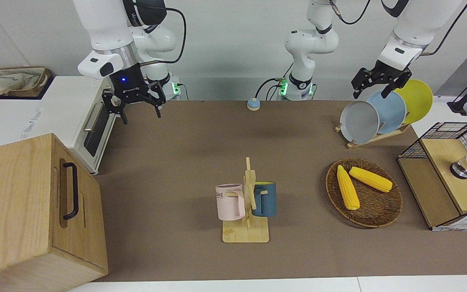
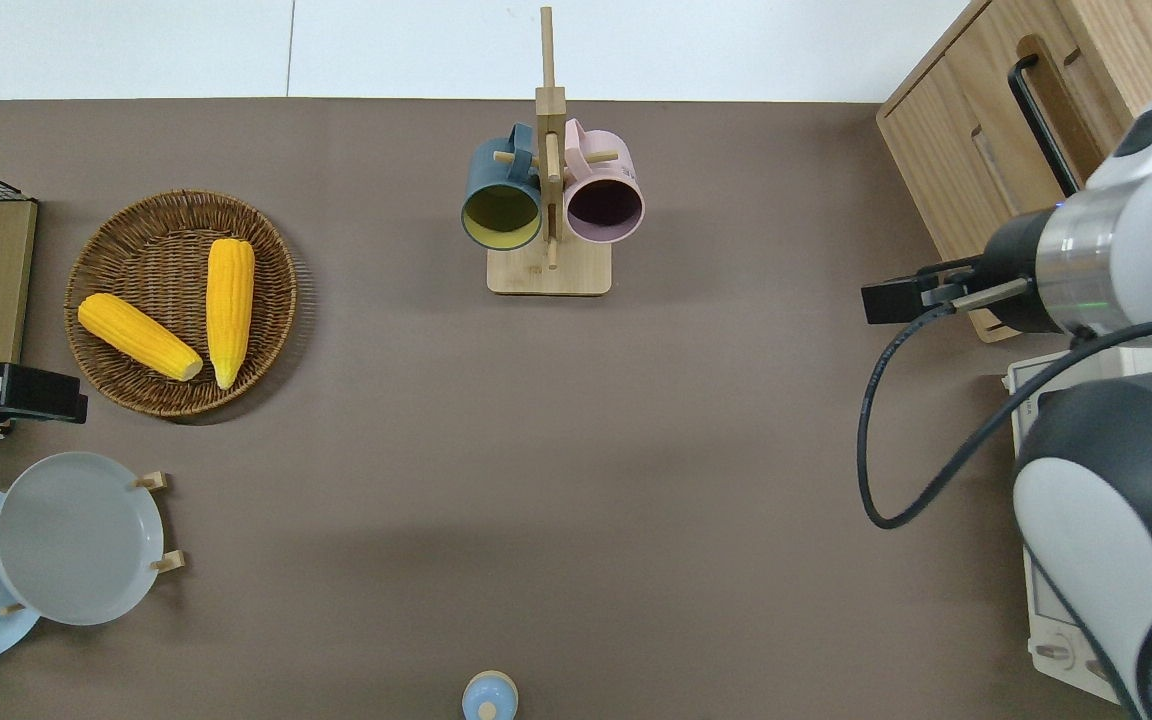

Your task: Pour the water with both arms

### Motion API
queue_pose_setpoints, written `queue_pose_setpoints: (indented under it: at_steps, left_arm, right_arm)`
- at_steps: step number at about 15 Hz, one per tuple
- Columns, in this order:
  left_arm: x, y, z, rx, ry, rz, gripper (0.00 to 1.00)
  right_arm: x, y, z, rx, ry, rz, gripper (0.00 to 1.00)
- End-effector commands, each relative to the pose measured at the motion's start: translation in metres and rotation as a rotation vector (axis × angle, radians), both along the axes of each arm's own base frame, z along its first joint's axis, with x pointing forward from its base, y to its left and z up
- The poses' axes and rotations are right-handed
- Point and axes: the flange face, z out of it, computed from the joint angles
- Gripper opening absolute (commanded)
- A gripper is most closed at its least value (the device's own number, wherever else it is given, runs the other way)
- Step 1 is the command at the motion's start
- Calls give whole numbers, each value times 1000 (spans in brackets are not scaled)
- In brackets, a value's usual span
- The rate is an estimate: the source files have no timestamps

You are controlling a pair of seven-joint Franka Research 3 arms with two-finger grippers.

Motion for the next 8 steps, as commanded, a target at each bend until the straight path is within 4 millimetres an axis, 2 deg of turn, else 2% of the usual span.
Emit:
queue_pose_setpoints:
  at_steps: [1,3,4,5,8]
  left_arm:
    - [7,9,-11,44,10,-41,995]
    - [9,27,-13,40,6,-19,993]
    - [10,32,-12,39,-6,-16,993]
    - [11,36,-12,39,-11,-31,993]
    - [15,67,-18,34,-22,-25,993]
  right_arm:
    - [12,25,-11,-49,-69,154,987]
    - [21,31,-22,-71,-87,184,990]
    - [26,39,-26,-78,-114,212,990]
    - [30,56,-30,-91,-156,251,987]
    - [44,78,-47,-172,-235,320,987]
